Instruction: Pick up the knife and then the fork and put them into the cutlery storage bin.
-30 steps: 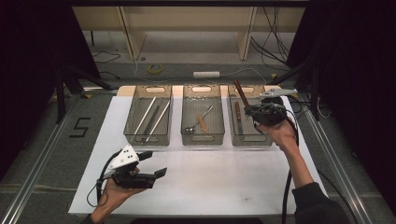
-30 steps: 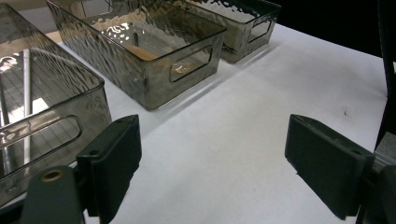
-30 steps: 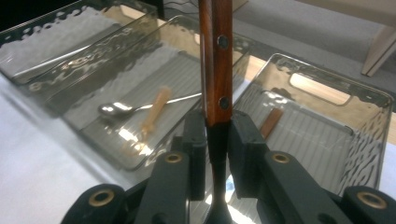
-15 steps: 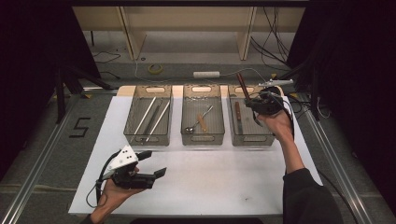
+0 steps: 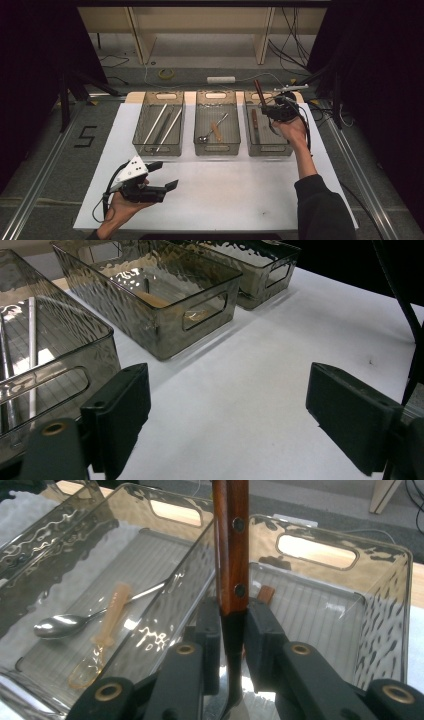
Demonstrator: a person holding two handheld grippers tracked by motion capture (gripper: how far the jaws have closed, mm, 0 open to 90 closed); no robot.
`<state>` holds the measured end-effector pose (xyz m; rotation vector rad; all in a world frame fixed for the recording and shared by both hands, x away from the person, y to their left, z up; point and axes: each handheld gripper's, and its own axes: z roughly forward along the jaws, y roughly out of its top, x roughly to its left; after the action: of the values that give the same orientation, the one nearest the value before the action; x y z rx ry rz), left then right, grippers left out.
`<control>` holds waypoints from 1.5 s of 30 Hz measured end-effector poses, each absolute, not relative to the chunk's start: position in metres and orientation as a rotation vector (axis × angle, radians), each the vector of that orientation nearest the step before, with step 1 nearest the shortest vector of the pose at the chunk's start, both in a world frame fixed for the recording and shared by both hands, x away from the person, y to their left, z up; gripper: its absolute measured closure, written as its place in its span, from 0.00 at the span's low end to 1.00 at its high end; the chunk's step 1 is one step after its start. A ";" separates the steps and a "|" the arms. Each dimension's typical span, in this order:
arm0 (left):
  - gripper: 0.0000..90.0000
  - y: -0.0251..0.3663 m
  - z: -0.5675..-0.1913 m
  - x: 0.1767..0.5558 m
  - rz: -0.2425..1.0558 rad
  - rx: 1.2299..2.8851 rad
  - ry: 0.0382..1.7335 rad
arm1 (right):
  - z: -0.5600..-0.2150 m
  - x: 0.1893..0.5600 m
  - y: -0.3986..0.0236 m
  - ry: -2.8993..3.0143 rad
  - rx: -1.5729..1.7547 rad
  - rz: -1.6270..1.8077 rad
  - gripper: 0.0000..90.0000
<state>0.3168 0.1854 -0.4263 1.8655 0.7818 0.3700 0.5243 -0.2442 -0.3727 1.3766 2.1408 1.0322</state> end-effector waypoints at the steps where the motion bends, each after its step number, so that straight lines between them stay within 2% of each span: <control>1: 0.19 0.185 -0.426 0.317 0.370 1.865 0.782 | -0.374 0.525 -0.244 2.141 1.383 1.030 0.87; 28: 0.18 0.186 -0.427 0.318 0.388 1.861 0.792 | -0.409 0.532 -0.231 2.220 1.472 0.890 0.87; 45: 0.18 0.184 -0.427 0.317 0.391 1.868 0.789 | -0.417 0.532 -0.229 2.249 1.500 0.830 0.87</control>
<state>0.3174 0.1844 -0.4273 1.8683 0.7887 0.3907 0.5320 -0.2293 -0.4174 1.5000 2.2486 0.8304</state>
